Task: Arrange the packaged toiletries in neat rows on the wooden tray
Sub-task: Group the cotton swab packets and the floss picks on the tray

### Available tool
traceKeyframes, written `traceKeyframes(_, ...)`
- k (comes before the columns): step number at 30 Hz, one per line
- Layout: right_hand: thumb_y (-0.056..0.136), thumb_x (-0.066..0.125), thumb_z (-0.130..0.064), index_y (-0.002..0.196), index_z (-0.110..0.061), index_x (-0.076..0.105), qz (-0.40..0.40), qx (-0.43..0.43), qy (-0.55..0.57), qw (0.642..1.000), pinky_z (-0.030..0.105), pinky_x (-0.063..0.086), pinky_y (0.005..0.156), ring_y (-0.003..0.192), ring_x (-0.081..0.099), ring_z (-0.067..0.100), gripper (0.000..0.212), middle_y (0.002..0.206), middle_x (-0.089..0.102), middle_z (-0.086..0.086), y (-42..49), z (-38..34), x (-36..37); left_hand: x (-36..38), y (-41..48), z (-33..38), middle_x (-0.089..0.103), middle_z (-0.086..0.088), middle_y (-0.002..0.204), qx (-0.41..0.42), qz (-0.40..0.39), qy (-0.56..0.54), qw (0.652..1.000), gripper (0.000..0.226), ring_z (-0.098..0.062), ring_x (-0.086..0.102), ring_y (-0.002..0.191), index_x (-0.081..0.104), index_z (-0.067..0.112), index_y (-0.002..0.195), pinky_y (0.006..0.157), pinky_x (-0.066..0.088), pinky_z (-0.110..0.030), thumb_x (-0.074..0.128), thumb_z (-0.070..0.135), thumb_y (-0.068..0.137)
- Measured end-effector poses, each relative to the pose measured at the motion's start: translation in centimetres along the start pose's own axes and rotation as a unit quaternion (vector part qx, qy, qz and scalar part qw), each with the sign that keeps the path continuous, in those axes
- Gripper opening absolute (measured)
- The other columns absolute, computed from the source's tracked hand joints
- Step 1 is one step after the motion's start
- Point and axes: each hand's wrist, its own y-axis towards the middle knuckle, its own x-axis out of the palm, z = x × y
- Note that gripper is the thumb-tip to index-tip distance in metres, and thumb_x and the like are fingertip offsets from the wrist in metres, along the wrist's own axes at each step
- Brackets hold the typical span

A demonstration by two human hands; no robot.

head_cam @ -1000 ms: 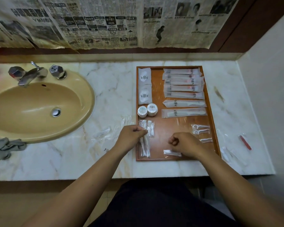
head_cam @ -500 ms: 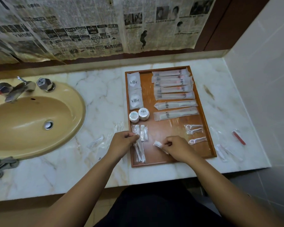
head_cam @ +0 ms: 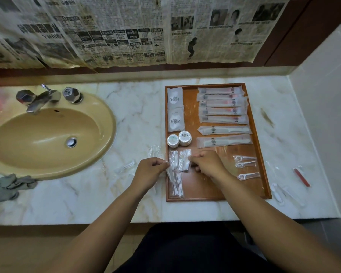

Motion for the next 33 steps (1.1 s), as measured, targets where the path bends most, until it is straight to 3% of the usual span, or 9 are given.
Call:
traceKeyframes(2,0.086,0.079,-0.03,0.072,-0.012,0.075,-0.009,-0.011,-0.015,1.0,0.024,0.044,0.056,0.052,0.056,0.01,0.023,0.055,0.066,-0.003,0.2,-0.5,0.9,-0.3,0.0,0.0,0.074,0.006,0.076,-0.002,0.008,-0.002,1.0,0.018,-0.006,0.065,0.068,0.077,0.013,0.077,0.059,0.048,-0.014,0.078,0.027,0.088)
traceKeyframes(5,0.084,0.081,-0.03,0.074,-0.014,0.078,-0.028,-0.023,-0.029,0.999,0.029,0.05,0.072,0.068,0.064,0.011,0.019,0.07,0.073,-0.002,0.6,-1.1,2.3,-0.8,-0.1,0.0,0.074,0.007,0.075,-0.004,0.015,-0.004,1.0,0.018,-0.004,0.066,0.068,0.077,0.013,0.077,0.063,0.048,-0.015,0.078,0.026,0.088)
traceKeyframes(10,0.087,0.078,-0.027,0.063,-0.014,0.07,-0.053,-0.048,-0.078,0.994,0.025,0.039,0.057,0.047,0.049,0.0,0.028,0.048,0.059,-0.012,0.5,-2.8,3.8,-1.6,-0.5,-0.2,0.074,0.008,0.077,-0.008,0.027,0.004,1.0,0.018,0.002,0.066,0.066,0.077,0.012,0.077,0.065,0.046,-0.018,0.077,0.026,0.089)
traceKeyframes(14,0.086,0.077,-0.038,0.069,-0.027,0.071,-0.019,-0.052,-0.166,0.985,0.028,0.048,0.069,0.075,0.065,0.009,0.021,0.074,0.07,-0.012,0.2,-3.4,4.6,-2.0,-0.5,-0.4,0.074,0.006,0.076,-0.008,0.033,0.009,0.999,0.018,0.002,0.065,0.065,0.077,0.011,0.078,0.063,0.045,-0.015,0.076,0.026,0.089)
traceKeyframes(18,0.086,0.073,-0.042,0.073,-0.03,0.069,0.008,-0.054,-0.217,0.975,0.03,0.052,0.069,0.078,0.065,0.011,0.018,0.079,0.07,-0.013,-0.9,-3.7,4.6,-2.0,-0.5,-0.4,0.075,0.005,0.077,-0.006,0.032,0.006,0.999,0.017,0.0,0.067,0.067,0.078,0.012,0.08,0.059,0.045,-0.008,0.077,0.026,0.088)
traceKeyframes(21,0.087,0.064,-0.037,0.077,-0.028,0.069,-0.011,-0.124,-0.177,0.976,0.032,0.057,0.073,0.075,0.066,0.007,0.014,0.075,0.07,-0.013,-1.9,-3.9,4.3,-2.1,-0.6,-0.5,0.075,0.002,0.077,0.004,0.032,-0.007,0.999,0.016,-0.002,0.068,0.068,0.078,0.012,0.079,0.06,0.046,-0.007,0.079,0.025,0.087)
traceKeyframes(26,0.087,0.067,-0.028,0.095,-0.031,0.077,-0.16,-0.173,-0.131,0.963,0.023,0.055,0.081,0.087,0.067,-0.002,0.014,0.091,0.073,-0.018,-3.3,-3.6,4.3,-2.6,-1.2,-1.0,0.077,0.002,0.078,0.003,0.029,-0.046,0.999,0.013,-0.008,0.072,0.077,0.08,0.013,0.082,0.07,0.049,-0.013,0.081,0.026,0.084)
traceKeyframes(30,0.086,0.076,-0.022,0.096,-0.025,0.08,-0.17,-0.155,-0.102,0.968,0.029,0.057,0.083,0.085,0.07,0.004,0.011,0.084,0.075,-0.013,-2.7,-3.0,4.1,-2.7,-1.5,-1.0,0.078,0.003,0.08,-0.004,0.019,-0.076,0.997,0.014,-0.01,0.072,0.083,0.08,0.014,0.081,0.079,0.05,-0.022,0.081,0.029,0.085)
traceKeyframes(33,0.089,0.073,-0.019,0.102,-0.024,0.078,-0.157,-0.142,-0.082,0.974,0.033,0.057,0.079,0.075,0.068,0.007,0.015,0.078,0.073,-0.011,-2.6,-2.8,4.1,-2.8,-0.9,-0.8,0.077,0.007,0.085,0.004,0.046,-0.066,0.997,0.027,-0.005,0.07,0.088,0.079,0.018,0.083,0.079,0.048,-0.024,0.072,0.043,0.09)
